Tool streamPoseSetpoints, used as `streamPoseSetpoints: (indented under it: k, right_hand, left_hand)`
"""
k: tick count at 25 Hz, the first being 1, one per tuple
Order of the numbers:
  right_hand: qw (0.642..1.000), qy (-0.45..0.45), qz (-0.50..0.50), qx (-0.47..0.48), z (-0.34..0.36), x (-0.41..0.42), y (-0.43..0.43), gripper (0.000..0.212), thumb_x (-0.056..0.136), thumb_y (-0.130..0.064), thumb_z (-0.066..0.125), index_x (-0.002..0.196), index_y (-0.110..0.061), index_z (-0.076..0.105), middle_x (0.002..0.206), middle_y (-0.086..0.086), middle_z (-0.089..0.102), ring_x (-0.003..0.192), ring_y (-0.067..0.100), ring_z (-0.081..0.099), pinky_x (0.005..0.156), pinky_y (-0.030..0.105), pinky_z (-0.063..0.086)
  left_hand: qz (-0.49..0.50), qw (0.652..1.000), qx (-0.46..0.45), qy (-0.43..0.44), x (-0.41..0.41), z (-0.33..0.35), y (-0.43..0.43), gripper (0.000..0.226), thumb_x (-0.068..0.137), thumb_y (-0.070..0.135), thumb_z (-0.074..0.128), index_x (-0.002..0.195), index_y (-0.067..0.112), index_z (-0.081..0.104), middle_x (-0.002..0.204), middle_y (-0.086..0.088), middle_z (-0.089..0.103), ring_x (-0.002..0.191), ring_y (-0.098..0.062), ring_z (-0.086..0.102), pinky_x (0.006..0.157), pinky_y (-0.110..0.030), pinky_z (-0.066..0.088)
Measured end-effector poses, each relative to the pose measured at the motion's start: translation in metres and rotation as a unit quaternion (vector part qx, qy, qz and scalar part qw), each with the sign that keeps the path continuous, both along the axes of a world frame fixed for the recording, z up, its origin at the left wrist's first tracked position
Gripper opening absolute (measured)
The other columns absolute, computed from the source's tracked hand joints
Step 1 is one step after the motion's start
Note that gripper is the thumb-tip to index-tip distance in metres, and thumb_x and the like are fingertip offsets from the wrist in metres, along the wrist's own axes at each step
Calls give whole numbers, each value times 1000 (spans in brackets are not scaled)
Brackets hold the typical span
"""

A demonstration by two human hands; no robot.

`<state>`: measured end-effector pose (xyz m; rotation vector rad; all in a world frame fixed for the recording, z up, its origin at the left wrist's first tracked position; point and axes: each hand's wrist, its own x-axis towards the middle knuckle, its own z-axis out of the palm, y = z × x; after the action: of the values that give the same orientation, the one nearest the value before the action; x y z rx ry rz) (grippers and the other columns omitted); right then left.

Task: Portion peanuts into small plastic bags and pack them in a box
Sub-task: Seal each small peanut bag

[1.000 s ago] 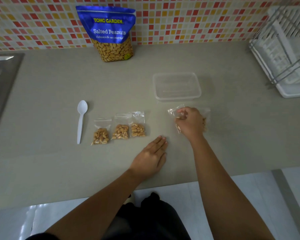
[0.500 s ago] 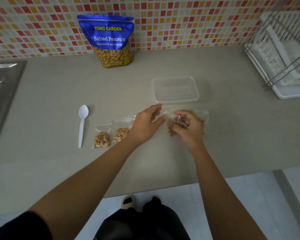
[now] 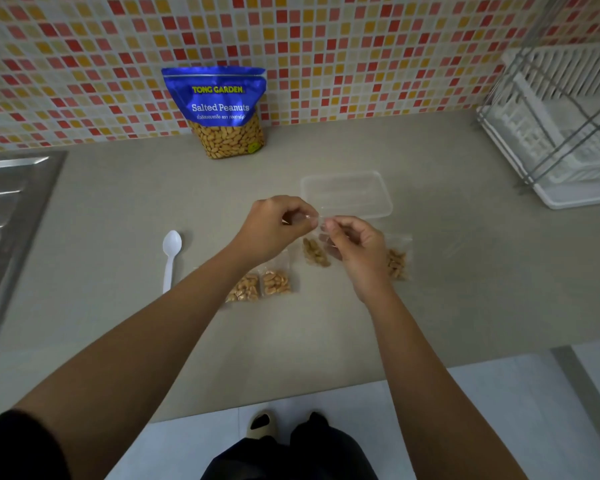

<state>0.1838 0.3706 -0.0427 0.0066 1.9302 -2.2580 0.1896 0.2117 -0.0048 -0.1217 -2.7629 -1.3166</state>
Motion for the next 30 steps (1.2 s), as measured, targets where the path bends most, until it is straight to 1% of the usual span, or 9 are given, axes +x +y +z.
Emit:
streamPoseSetpoints:
  k: [4,6,13,16,19,21,24,28,30]
  right_hand:
    - [991,75,-48,103,3,3,-9,7,89,-16,61,86,-18,67,79,-3,69,75,7,66,68,20,54]
    - [976,118,-98,156,2,4,-15,7,89,-14,60,85,-14,66,76,-9,66,71,-1,61,67,12,48]
    - [961,145,-157,175,-4,6,-19,7,89,-11,60,87,-9,66,75,-13,61,69,-9,57,65,4,39]
    - [976,109,-116,149,-8,2,-15,8,89,-19,61,89,-14,67,76,-10,64,70,0,60,69,17,48]
    - [991,36,-89,95,-16,-2,-15,9,89,-22,61,82,-27,64,75,-6,65,70,11,61,71,31,52]
    - [995,-17,-88,36,-23,-4,-19,12,90,-18,60,80,-24,62,71,-3,63,63,6,58,67,32,51]
    - [993,-73,-90,29,-36,-8,-24,9,89,-16,60,81,-20,62,72,0,64,57,3,58,61,27,49]
    - [969,-5,-79,234,-53,-14,-22,12,86,-22,63,90,-15,70,82,-3,68,71,4,60,68,8,44]
    - [957,11,-74,282,-60,-17,-22,13,84,-21,64,88,-12,72,81,1,71,69,5,60,68,11,45]
  left_hand:
    - [-36,995,-86,47,-4,4,2,9,83,20,67,86,13,72,76,-3,61,69,-15,55,70,-26,46]
    - [-21,993,-107,54,-4,4,6,12,82,23,64,83,14,71,74,-1,59,70,-17,55,71,-34,49]
    - [-12,984,-170,55,1,-1,2,26,86,30,63,75,7,66,67,4,52,63,-16,48,63,-27,34]
    - [26,993,-111,36,6,-6,-5,34,84,35,65,68,5,62,59,-1,51,53,-7,45,54,-17,31]
    - [56,998,13,-34,22,-17,-3,25,85,38,62,85,13,63,70,3,58,62,2,52,60,-8,39]
    - [64,979,140,-134,34,-31,7,18,83,30,68,96,22,59,85,4,63,74,-4,62,69,-21,50]
    - [130,944,252,-171,45,-58,21,29,80,13,71,100,23,54,81,-1,61,74,-21,62,69,-40,54]
    - [226,947,171,-148,49,-77,31,42,79,22,73,113,17,48,77,0,64,74,-20,65,73,-34,54]
    - [232,961,82,-129,49,-82,37,46,81,24,70,118,13,47,82,-1,63,79,-19,64,76,-31,51]
